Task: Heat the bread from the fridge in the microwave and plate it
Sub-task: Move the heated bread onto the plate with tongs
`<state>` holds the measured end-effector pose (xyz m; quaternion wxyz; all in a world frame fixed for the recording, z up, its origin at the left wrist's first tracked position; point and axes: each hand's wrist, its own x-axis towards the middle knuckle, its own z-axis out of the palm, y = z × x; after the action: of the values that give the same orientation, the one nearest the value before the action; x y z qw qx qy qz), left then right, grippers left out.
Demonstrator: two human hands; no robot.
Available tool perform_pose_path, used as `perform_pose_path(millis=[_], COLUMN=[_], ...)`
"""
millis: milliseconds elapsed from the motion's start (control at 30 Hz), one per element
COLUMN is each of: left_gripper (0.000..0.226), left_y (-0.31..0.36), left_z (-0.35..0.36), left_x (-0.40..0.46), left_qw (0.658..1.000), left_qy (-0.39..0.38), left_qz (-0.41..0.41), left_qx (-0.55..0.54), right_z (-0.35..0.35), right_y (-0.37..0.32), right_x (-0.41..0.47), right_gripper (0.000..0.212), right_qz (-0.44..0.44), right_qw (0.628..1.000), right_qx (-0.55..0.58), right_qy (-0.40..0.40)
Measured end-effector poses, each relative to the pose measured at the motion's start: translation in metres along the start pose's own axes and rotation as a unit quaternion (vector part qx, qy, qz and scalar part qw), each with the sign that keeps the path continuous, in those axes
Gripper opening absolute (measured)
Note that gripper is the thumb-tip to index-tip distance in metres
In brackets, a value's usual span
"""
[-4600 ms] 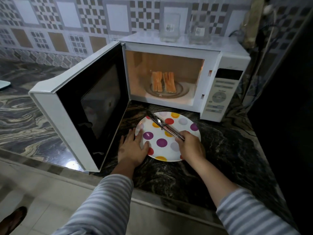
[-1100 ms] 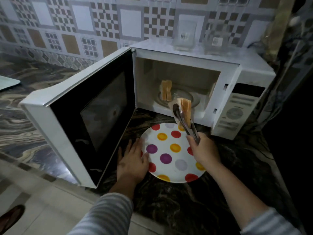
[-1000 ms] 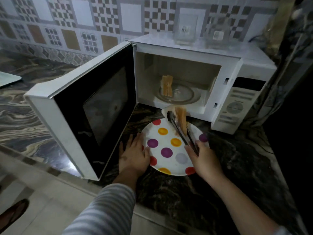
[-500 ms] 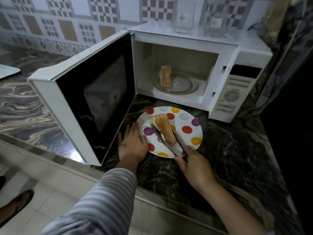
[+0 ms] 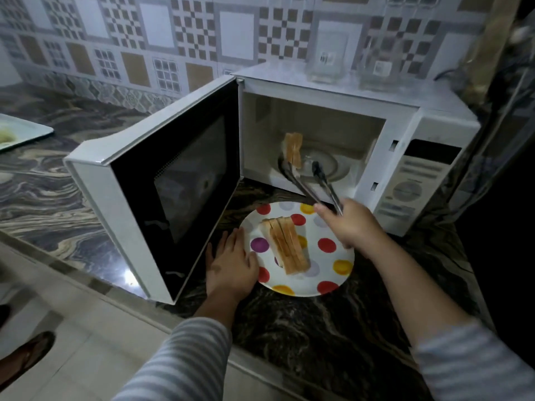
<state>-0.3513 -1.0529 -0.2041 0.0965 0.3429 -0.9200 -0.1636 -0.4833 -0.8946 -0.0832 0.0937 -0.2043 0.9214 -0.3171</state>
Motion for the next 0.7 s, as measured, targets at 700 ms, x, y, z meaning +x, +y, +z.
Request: perform_pose_path(millis=[700], left_gripper=[0.064], left_y=[-0.003], left_z=[-0.001], left_x=[0.006], left_qw=[1.000], left_qy=[-0.013], left_qz=[0.021], left_qx=[0.010], right_z=[0.066], right_y=[-0.040], right_x=[0.177], right_gripper=[0.047], right_qz=[0.036], right_qw=[0.997], right_qx=[-0.029], right_qy=[0.055])
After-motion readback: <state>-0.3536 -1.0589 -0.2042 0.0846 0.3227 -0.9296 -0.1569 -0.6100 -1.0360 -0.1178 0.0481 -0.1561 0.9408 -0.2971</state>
